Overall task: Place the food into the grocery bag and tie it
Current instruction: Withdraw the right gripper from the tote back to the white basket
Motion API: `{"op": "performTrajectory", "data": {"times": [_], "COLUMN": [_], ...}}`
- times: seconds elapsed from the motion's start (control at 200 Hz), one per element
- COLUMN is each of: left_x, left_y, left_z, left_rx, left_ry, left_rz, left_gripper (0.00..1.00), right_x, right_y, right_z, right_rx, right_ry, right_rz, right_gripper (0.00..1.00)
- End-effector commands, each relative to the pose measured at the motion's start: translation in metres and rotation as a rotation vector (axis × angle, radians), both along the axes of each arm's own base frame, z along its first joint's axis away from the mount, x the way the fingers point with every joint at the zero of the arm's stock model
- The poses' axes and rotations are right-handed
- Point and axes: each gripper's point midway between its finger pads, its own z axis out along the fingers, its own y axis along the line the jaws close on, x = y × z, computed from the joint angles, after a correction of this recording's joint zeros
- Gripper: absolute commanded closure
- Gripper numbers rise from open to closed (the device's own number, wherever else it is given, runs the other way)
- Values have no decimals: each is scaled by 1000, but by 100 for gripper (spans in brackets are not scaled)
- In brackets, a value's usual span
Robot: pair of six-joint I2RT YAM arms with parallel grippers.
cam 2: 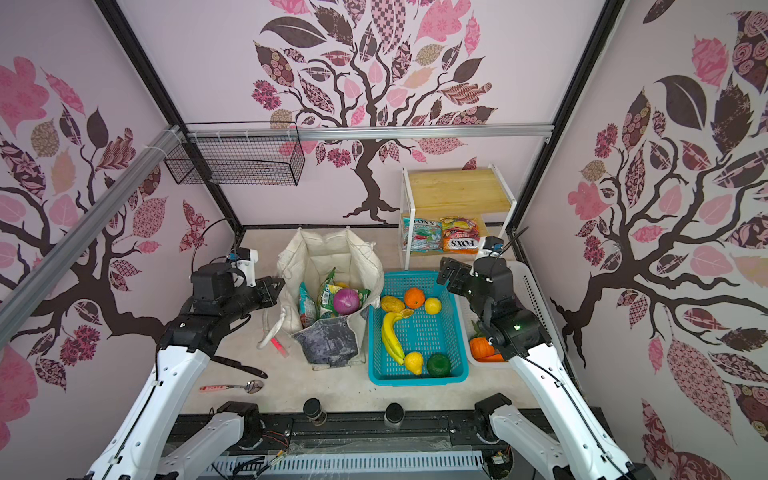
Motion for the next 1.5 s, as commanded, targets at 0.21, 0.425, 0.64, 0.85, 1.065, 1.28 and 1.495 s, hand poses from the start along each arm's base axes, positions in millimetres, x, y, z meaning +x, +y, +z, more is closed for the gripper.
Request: {"op": "performTrajectory", "data": {"times": [0.21,0.425,0.64,0.85,1.065,1.28,1.495], "left_x": [0,0,-1,0,0,1,2], "left_y": [-2,-2,-1,-1,-1,-2,-1], "left_z": [-4,-4,-4,-6,-5,-8,-9], "left_rx": [3,4,5,7,7,8,8], "left_ry": [0,-1,-1,6,3,15,15], "left_rz": [-17,-17,-14,-14,-15,-17,-14], "left_gripper": [100,100,100,100,100,100,100], "right_x": [-7,2,13,31,42,56,73], "right_y": [-50,-80,-107,-131,-159,-167,-170], "right_z": [-82,-118,-120,-135,-164,-169,-186], "right_rx": [-46,38,-83,7,67,51,68], "right_ry": [121,166,158,193,249,226,270], "right_rz": [-203,-280,-389,-397,-410,-425,-411], "right_gripper": [2,1,0,1,4,11,21]}}
